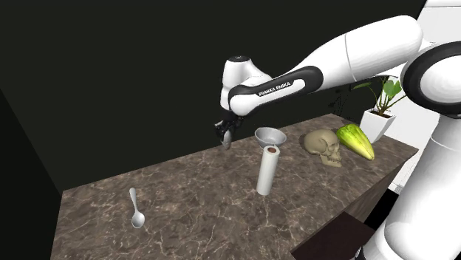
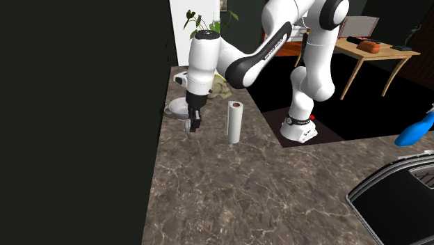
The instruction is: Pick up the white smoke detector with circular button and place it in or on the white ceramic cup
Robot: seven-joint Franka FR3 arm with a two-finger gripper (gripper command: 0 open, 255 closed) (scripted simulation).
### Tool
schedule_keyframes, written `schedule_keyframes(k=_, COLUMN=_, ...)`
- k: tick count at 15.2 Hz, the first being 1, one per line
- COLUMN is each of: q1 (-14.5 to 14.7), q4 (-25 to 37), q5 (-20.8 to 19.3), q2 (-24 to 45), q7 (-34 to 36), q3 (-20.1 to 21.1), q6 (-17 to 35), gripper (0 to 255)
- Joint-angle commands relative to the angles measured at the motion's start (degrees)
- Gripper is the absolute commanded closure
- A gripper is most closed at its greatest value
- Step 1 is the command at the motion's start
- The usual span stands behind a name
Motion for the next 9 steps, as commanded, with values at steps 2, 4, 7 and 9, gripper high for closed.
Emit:
schedule_keyframes(k=2, q1=-2.4, q4=-1.7, q5=1.5, q2=-1.5, q7=-4.7, q3=-1.6, q6=1.0, gripper=255)
schedule_keyframes(k=4, q1=-3.9, q4=-2.7, q5=2.5, q2=-2.2, q7=-7.9, q3=-2.7, q6=1.7, gripper=255)
schedule_keyframes(k=7, q1=-6.2, q4=-3.6, q5=3.8, q2=-2.9, q7=-12.6, q3=-4.5, q6=2.4, gripper=255)
schedule_keyframes(k=9, q1=-7.6, q4=-3.8, q5=4.7, q2=-3.2, q7=-15.7, q3=-5.6, q6=2.8, gripper=255)
